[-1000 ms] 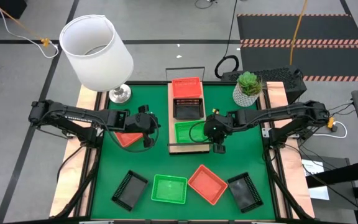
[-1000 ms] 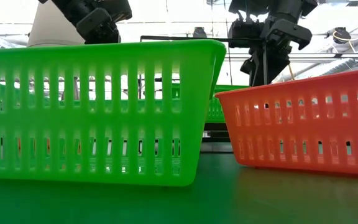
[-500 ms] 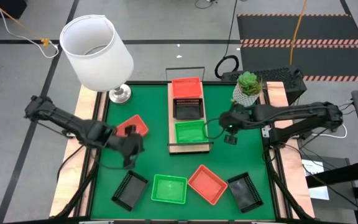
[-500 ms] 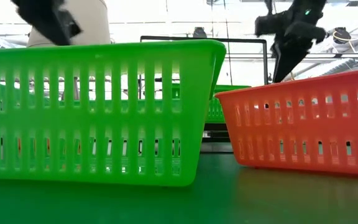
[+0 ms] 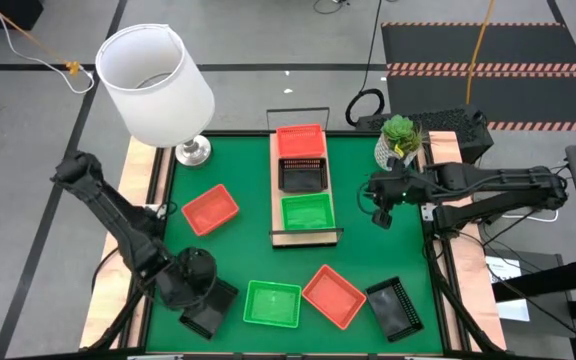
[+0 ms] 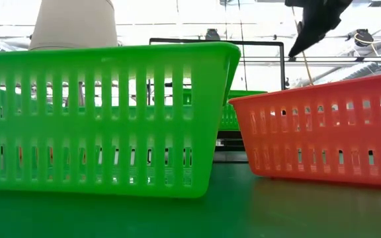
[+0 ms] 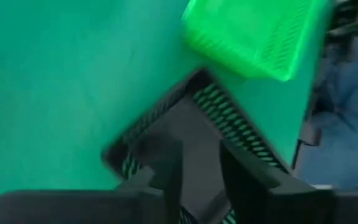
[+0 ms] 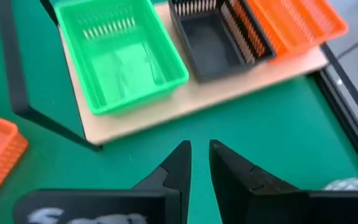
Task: Stack baskets on shelf by color
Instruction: Stack the left black bin on the black bin on the shelf
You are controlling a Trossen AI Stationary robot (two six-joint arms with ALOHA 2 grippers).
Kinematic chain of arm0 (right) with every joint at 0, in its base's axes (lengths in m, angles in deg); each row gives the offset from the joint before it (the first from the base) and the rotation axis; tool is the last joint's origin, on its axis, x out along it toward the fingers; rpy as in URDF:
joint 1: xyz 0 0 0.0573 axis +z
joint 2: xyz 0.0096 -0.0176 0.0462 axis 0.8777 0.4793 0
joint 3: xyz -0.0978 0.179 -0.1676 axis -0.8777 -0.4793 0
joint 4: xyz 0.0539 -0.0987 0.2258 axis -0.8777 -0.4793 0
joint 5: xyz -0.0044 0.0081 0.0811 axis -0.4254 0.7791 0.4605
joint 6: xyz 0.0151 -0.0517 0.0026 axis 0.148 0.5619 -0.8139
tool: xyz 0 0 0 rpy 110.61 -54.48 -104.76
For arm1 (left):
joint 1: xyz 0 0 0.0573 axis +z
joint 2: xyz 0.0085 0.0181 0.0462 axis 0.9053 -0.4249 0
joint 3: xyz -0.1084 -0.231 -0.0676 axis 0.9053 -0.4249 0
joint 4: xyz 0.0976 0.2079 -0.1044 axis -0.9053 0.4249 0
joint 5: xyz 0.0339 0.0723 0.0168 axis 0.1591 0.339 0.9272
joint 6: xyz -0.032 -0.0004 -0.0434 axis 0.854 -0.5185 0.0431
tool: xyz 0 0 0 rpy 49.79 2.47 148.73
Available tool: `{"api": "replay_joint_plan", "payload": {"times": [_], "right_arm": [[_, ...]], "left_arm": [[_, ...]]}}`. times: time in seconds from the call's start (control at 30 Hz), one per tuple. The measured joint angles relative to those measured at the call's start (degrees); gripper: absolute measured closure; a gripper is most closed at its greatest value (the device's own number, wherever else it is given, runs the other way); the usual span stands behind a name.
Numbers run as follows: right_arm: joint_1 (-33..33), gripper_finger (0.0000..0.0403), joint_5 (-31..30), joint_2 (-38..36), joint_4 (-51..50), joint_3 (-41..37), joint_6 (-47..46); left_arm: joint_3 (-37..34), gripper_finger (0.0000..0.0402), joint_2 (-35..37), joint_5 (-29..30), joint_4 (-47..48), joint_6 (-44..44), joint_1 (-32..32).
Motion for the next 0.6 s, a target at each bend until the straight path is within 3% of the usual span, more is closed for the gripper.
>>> {"api": "replay_joint_plan", "payload": {"times": [0.13, 0.23, 0.43, 0.6], "right_arm": [[0.0, 0.0349, 0.0, -0.45, 1.16, 0.0, 0.5], [0.0, 0.0349, 0.02, -0.33, 1.35, -0.43, 0.53], [0.0, 0.0349, 0.04, -0.58, 3.42, -5.12, 1.92], [0.0, 0.0349, 0.11, -0.66, 4.78, -7.36, 1.43]], "left_arm": [[-0.03, 0.0235, -1.24, -2.17, 4.47, 15.62, -1.68], [-0.04, 0.0216, -1.46, -3.2, 6.47, 25.17, -2.75], [-0.02, 0.0222, -2.76, -3.35, 5.79, 36.71, -5.59], [-0.02, 0.0238, -5.11, -4.87, 5.48, 38.58, -6.82]]}}
